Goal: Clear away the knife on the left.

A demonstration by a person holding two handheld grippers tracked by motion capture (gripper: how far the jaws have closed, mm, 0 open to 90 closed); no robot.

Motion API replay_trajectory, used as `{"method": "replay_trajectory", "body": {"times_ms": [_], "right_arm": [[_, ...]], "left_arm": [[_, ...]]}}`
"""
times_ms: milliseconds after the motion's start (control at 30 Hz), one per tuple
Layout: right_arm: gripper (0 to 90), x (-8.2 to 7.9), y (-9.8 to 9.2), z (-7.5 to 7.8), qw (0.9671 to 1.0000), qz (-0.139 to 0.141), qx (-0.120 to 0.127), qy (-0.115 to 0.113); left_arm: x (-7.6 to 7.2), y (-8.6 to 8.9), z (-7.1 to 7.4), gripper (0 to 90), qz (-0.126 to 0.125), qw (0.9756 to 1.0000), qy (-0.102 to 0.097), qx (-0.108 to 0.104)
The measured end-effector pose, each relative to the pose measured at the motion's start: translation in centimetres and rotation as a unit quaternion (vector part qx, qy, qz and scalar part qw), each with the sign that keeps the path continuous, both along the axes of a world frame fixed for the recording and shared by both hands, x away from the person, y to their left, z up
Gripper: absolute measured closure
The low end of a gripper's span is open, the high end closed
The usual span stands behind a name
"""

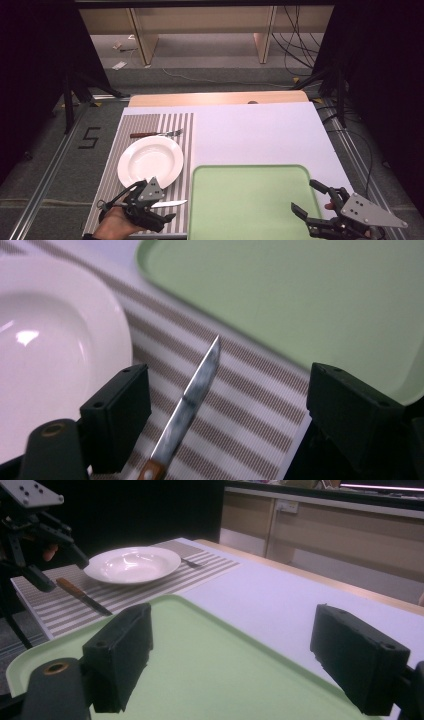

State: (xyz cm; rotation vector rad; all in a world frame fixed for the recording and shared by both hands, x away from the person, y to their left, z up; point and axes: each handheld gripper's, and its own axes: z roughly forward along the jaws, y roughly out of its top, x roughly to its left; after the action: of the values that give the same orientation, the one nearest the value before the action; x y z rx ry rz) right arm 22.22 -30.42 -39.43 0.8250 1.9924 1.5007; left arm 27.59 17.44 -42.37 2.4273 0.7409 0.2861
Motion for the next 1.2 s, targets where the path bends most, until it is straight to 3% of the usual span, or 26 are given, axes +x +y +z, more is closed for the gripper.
{"method": "replay_trajectory", "body": {"times_ms": [100,133,300,500,633,1100,1200], "right_arm": [[18.2,0.0,0.0,0.0,1.0000,0.000,0.001,0.000],[18.2,0.0,0.0,0.0,1.0000,0.001,-0.002,0.001],[18.2,0.0,0.0,0.0,1.0000,0.001,-0.002,0.001],[18.2,0.0,0.0,0.0,1.0000,0.003,-0.002,0.001],[18.2,0.0,0.1,0.0,1.0000,0.004,-0.002,0.000],[18.2,0.1,0.1,0.0,1.0000,0.006,-0.002,0.001],[18.2,0.1,0.1,0.0,1.0000,0.006,-0.001,0.001]], "left_arm": [[-0.1,0.5,-0.5,17.8,0.012,0.9997,0.017,0.014],[-0.1,0.9,-0.8,18.1,0.013,0.9992,0.024,0.029],[0.0,1.7,-1.5,18.3,0.031,0.9964,0.054,0.057],[0.5,2.6,-2.0,18.2,0.049,0.9940,0.069,0.069],[1.3,3.6,-2.7,20.0,0.073,0.9897,0.092,0.081],[3.2,4.2,-3.7,31.1,0.083,0.9833,0.123,0.106],[3.6,3.9,-4.0,35.6,0.077,0.9809,0.130,0.123]]}}
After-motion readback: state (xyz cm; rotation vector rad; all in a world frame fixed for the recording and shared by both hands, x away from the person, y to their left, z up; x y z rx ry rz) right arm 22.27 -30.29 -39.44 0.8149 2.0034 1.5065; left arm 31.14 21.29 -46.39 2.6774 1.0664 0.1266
